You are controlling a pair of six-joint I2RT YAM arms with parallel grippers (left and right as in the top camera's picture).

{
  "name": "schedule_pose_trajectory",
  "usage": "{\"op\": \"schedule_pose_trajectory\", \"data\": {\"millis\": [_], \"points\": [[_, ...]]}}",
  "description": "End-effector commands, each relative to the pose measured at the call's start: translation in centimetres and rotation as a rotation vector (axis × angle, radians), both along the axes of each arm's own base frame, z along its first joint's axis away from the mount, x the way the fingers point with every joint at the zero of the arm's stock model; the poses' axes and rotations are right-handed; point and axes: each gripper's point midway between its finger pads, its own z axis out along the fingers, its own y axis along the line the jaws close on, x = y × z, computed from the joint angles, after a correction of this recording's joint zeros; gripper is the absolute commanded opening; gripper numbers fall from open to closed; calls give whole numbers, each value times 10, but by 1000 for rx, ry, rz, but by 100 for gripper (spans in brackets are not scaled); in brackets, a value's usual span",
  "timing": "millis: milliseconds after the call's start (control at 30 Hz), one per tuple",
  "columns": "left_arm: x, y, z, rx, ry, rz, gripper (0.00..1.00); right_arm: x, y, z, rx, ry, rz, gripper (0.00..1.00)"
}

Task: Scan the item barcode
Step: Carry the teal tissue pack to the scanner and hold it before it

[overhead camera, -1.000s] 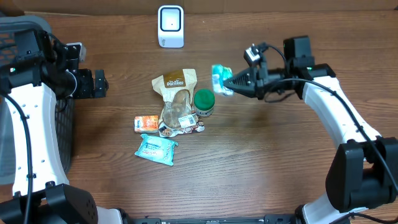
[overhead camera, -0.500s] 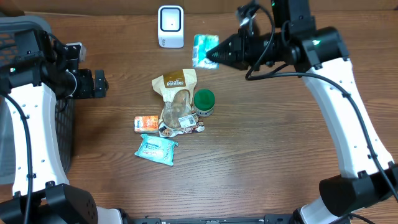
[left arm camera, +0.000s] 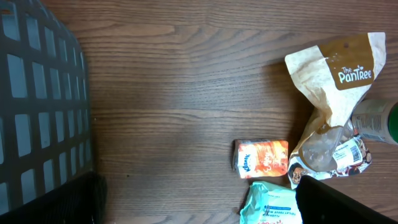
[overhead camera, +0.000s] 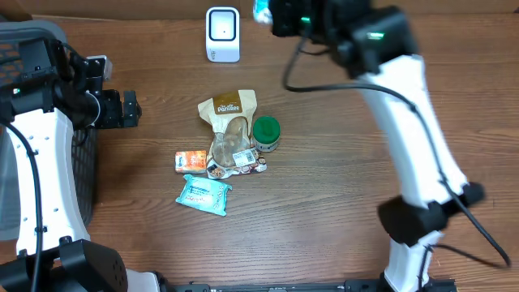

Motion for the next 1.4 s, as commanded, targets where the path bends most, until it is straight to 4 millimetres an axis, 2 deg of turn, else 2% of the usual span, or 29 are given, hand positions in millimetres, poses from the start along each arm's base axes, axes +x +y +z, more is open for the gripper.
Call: {"op": "schedule_pose_trajectory", "data": {"millis": [0, 67, 200, 367, 533, 633, 733, 833, 933, 1367], "points": [[4, 3, 3, 14, -13, -12, 100, 38, -11, -16, -316, -163, -157, 4], [4, 3, 3, 14, -13, -12, 99, 55, 3, -30, -433, -227, -114, 4], [4, 3, 3, 14, -13, -12, 100, 89, 34, -71, -651, -335, 16, 4], [4, 3, 3, 14, -13, -12, 100, 120, 61, -118, -886, -454, 143, 4], [4, 3, 3, 14, -13, -12, 99, 138, 79, -168, -1142, -537, 275, 4], [4, 3, 3, 14, -13, -12, 100, 140, 90, -189, -1185, -561, 310, 4], [4, 3, 3, 14, -13, -12, 100, 138, 104, -196, -1165, -593, 336, 4], [4, 3, 3, 14, -13, -12, 100, 134, 116, -195, -1140, -622, 370, 4], [4, 3, 3, 14, -13, -12, 99, 134, 118, -190, -1134, -642, 360, 4], [4, 3, 3, 14, -13, -12, 99, 133, 118, -192, -1135, -633, 361, 4]]}}
